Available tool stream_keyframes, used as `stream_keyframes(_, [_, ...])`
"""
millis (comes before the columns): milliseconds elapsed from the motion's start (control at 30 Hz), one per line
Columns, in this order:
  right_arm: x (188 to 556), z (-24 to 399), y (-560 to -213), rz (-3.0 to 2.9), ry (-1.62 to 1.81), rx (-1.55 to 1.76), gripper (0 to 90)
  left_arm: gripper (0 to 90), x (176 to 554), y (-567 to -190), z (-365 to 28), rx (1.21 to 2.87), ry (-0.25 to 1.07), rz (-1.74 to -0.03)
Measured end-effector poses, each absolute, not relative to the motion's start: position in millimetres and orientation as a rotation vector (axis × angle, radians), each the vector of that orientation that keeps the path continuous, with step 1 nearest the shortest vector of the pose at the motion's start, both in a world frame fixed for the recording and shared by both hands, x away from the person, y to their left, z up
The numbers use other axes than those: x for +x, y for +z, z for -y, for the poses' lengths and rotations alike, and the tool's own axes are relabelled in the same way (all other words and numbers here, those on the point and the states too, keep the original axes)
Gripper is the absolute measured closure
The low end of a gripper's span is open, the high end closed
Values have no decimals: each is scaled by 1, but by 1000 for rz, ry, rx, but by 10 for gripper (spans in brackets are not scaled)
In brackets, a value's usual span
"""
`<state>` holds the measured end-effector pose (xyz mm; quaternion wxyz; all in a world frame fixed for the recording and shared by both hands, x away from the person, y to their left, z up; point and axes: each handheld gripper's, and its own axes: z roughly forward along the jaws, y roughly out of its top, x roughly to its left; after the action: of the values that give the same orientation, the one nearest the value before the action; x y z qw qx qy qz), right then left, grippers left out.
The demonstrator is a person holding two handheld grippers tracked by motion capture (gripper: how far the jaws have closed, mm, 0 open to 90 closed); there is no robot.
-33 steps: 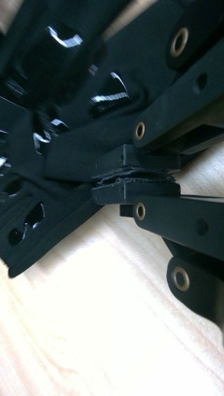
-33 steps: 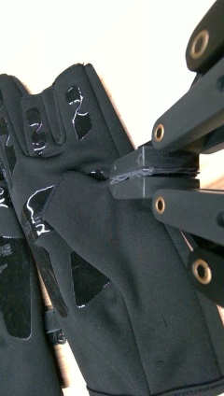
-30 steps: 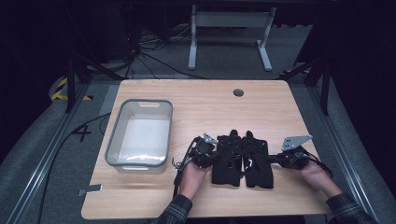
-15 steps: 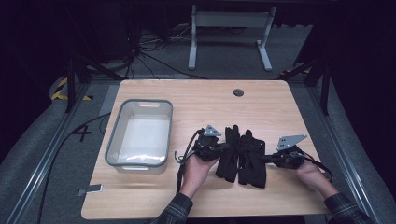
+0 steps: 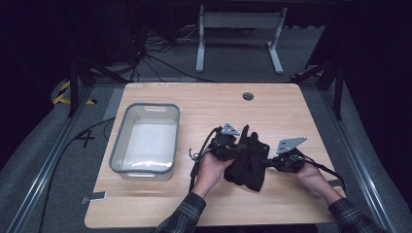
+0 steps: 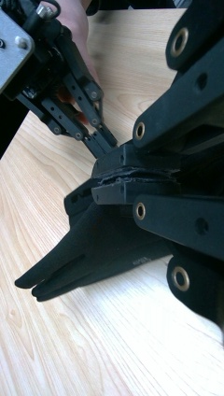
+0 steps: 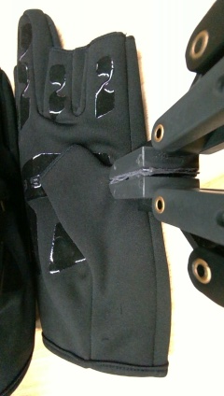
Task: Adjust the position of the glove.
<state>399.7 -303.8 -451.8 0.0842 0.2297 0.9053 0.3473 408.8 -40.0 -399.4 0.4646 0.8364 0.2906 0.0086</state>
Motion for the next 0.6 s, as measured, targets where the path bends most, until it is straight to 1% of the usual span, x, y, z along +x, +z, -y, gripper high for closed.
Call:
stream_keyframes(200, [400,302,-453,-2692,1046,689,898,869,414,-404,53,2051,-9,-707])
stream_keyframes(400, [400,302,-453,-2691,1047,690,898,869,411,-408,67,2086,-31,-664])
stream_keyframes(600, [400,302,-453,-2689,1049,693,898,869,409,-417,76,2092,-68,-658])
